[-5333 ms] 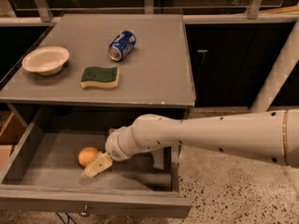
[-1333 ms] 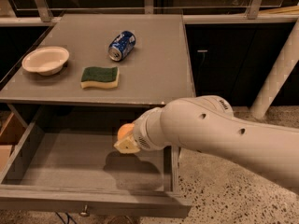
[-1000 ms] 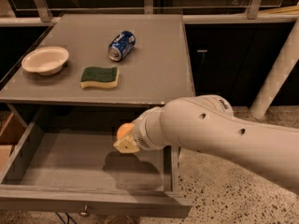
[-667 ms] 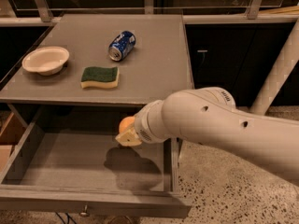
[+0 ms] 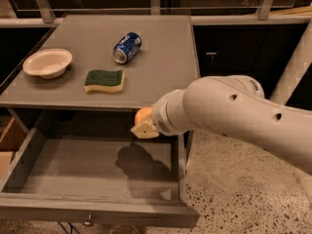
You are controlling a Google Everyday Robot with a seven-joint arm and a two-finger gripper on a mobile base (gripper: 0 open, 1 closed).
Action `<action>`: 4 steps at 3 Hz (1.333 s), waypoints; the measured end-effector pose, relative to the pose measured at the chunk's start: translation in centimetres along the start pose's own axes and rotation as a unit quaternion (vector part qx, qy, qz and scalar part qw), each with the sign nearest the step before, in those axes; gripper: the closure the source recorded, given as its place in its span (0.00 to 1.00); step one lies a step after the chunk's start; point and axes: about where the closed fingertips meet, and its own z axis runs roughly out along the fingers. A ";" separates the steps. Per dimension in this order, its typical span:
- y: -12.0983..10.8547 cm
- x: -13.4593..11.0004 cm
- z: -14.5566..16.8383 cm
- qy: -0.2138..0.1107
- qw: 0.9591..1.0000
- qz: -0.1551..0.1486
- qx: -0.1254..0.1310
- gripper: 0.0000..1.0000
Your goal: Pick orange from top drawer and place on counter
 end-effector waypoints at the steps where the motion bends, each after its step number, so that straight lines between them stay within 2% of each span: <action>1: -1.3 -0.3 -1.8 0.003 1.000 -0.003 0.013 1.00; 2: -2.8 -0.9 -3.4 0.003 1.000 -0.002 0.027 1.00; 3: -3.9 -1.5 -3.8 -0.007 0.999 -0.001 0.044 1.00; 4: -4.0 -1.7 -2.9 -0.009 1.000 0.014 0.026 1.00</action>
Offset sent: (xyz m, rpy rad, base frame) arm 0.0164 -0.0457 0.0603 -0.0331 -0.0543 -0.0649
